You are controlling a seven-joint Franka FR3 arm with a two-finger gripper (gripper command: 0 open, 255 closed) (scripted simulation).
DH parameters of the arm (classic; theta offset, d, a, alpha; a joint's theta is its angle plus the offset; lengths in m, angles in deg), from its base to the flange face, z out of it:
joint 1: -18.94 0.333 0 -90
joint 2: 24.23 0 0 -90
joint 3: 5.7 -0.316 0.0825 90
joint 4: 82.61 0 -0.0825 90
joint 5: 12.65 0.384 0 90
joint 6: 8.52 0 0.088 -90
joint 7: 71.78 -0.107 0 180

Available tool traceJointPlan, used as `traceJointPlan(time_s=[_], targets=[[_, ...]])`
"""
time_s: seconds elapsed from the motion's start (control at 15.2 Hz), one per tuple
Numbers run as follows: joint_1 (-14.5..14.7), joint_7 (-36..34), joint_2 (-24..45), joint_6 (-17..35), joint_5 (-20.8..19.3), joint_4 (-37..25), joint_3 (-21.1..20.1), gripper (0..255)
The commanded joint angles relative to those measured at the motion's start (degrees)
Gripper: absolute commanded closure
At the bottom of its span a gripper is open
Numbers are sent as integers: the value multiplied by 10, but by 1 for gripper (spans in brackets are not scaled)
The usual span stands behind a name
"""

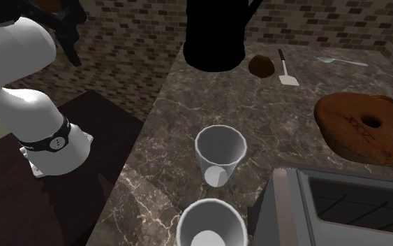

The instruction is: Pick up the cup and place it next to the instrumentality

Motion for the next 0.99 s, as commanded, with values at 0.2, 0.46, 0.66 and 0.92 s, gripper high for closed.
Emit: traceJointPlan(time_s=[0.2,0.46,0.66,0.92], targets=[[9,-9,48,54,17,8,-12,0],[20,-19,119,123,37,8,-28,0],[28,-25,178,173,51,0,-40,0],[38,-33,262,233,67,-22,-55,0]])
